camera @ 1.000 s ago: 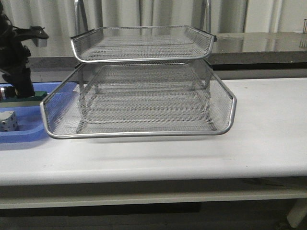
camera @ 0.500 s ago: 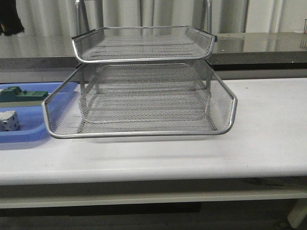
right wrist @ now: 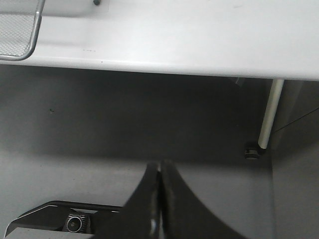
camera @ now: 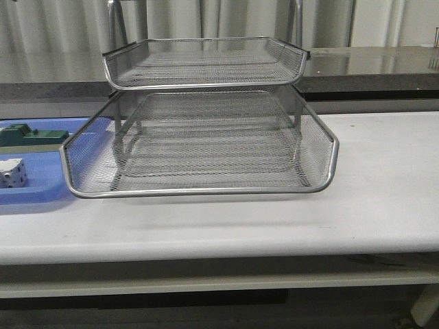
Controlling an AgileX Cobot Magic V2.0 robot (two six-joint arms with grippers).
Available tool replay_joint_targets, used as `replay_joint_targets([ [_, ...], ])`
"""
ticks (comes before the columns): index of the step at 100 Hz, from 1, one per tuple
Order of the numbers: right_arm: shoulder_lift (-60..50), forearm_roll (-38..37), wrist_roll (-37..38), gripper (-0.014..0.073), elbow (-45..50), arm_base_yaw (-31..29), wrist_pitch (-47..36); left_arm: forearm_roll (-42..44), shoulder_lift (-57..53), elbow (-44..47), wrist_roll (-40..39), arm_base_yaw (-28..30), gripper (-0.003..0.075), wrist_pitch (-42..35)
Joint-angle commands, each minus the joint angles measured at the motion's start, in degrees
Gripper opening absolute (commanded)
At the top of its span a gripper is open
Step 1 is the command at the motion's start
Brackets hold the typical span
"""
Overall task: Place button on rack with both arms
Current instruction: 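Lift the red button out of the blue tray with the left gripper, then lower the red button onto the pulled-out middle tray and open the left gripper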
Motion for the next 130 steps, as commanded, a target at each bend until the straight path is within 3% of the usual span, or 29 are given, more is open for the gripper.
replay_joint_targets([
  [1, 0.21, -0.07, -0.40, -0.0062, -1.34, -0.04, -2.88, -2.31, -5.27, 1.20, -0.47, -3.68, -0.0011, 0.56],
  [33, 0.21, -0.07, -0.40, -0.0062, -1.34, -0.04, -2.88, -1.11, -5.91, 7.22, -0.24, -17.74, -0.0011, 0.56],
  [53, 0.21, -0.07, -0.40, -0.0062, -1.34, -0.04, -2.88, 1.52, -5.03, 10.81, 1.35, -23.43, -0.0011, -1.34],
  [111, 0.21, -0.07, -0.40, -0.0062, -1.34, -0.04, -2.88, 1.80, 2.45, 14.81, 3.10, -24.68, -0.0005, -8.79],
  [120, 0.21, -0.07, -0.40, -0.0062, -1.34, -0.04, -2.88, 1.80, 3.05, 14.81, 3.21, -24.68, 0.0038, -8.90],
  [130, 0.21, -0.07, -0.40, -0.0062, -1.34, -0.04, -2.88, 1.80, 3.14, 14.81, 3.25, -24.68, 0.0169, -8.78],
])
